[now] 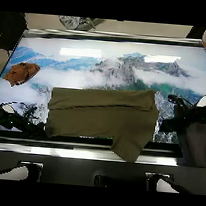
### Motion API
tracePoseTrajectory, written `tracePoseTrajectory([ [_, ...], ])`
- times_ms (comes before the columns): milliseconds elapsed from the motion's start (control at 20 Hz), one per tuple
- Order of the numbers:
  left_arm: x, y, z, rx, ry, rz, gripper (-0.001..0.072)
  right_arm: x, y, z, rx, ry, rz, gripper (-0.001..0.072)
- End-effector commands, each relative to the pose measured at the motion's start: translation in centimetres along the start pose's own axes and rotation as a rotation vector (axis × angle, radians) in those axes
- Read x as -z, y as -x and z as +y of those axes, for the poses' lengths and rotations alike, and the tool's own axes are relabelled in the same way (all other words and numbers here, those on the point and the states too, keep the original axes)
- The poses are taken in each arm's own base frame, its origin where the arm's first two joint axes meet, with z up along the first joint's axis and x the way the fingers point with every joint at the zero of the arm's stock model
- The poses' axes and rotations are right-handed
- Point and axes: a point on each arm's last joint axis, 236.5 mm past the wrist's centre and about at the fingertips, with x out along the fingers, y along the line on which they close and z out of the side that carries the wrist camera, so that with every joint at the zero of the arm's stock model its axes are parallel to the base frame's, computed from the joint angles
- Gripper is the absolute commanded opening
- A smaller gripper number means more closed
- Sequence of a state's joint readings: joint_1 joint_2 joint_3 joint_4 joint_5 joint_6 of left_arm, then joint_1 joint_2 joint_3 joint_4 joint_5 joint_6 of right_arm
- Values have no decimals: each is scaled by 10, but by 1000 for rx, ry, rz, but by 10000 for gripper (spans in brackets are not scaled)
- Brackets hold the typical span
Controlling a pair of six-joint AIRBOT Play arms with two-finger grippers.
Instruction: Fold the shirts.
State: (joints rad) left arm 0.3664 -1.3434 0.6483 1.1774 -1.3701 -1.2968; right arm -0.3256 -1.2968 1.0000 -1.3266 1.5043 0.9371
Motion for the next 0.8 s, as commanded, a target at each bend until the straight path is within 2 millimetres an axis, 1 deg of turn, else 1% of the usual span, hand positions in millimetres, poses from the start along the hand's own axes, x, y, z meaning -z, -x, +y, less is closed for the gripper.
tracePoseTrajectory([
  [0, -28, 1, 12, -50, -23, -119, 24, 41, -37, 31, -101, -14, 61, 498],
  [100, -28, 1, 12, -51, -43, -119, 24, 54, -64, 54, -179, -37, 38, 530],
  [150, -28, 1, 12, -51, -44, -118, 24, 55, -75, 61, -203, -61, 15, 557],
  [200, -28, 1, 11, -47, -43, -120, 24, 53, -83, 67, -227, -87, -11, 560],
  [250, -28, 1, 9, -41, -42, -122, 24, 46, -89, 72, -250, -111, -50, 560],
  [400, -29, 1, 7, -31, -42, -125, 24, 21, -95, 75, -276, -180, -175, 558],
  [450, -29, 1, 7, -31, -42, -124, 24, 16, -95, 77, -291, -196, -195, 543],
  [500, -29, 1, 7, -31, -43, -124, 24, 17, -96, 81, -309, -196, -194, 530],
  [550, -29, 1, 7, -30, -51, -125, 24, 22, -98, 83, -313, -193, -175, 421],
  [600, -30, 1, 6, -30, -57, -126, 24, 28, -99, 82, -303, -182, -155, 266],
  [650, -31, 2, 6, -31, -58, -130, 24, 31, -100, 79, -289, -172, -140, 52],
  [700, -34, 6, 5, -32, -63, -140, 24, 30, -98, 78, -277, -148, -148, 43],
  [750, -40, 15, 3, -39, -87, -171, 22, 25, -92, 76, -262, -111, -172, 42],
])
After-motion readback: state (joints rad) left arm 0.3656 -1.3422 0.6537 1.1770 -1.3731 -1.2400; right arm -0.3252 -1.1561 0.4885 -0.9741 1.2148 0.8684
